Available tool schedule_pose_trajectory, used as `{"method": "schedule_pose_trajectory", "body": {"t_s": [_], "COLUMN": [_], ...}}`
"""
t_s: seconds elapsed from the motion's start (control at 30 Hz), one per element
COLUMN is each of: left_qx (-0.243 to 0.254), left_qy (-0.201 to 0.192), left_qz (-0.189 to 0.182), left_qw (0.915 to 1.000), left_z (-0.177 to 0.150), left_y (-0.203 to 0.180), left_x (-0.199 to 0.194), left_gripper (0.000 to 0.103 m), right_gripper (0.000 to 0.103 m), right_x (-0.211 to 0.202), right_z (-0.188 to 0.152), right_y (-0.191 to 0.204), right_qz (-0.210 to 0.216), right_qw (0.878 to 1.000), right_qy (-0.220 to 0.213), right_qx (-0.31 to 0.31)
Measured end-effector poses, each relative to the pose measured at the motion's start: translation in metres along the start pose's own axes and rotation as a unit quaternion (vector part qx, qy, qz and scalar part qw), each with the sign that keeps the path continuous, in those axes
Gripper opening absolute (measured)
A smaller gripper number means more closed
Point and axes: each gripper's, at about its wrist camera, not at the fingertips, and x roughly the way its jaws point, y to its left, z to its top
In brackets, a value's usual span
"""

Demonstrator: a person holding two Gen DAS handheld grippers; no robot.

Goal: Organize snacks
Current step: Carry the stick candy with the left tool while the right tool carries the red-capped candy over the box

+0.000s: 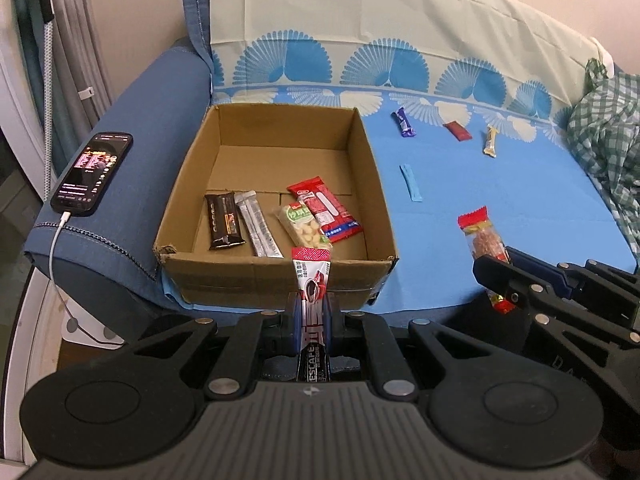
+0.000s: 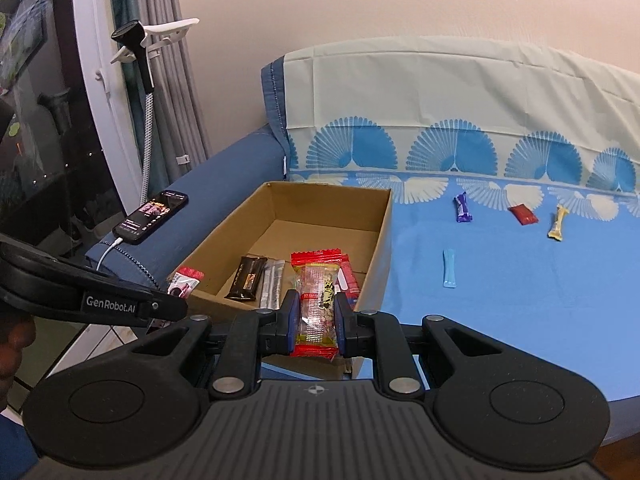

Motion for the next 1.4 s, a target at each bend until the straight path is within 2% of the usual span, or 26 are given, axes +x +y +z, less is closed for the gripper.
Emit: {"method": "schedule_pose_trajectory", "body": {"t_s": [0.63, 1.4], "left_qx": [0.003, -0.002], "left_qy": [-0.007, 0.022], "left_qz": [-0.002, -0.006], "left_qw": [1.0000, 0.9997], "left_z": [-0.001, 0.005], "left_y": [0.002, 0.006], "left_x": [-0.004, 0.019], "left_gripper": [0.011, 0.012], "right_gripper": [0.019, 0.019], "right_x": [-0.001, 0.019], "right_z": [-0.001, 0.001], "right_y": [0.006, 0.007], "right_qz": [-0.003, -0.008], "right_qw": [1.000, 1.000], "right_qy": [-0.003, 0.025], "right_qx": [-0.013, -0.005]}}
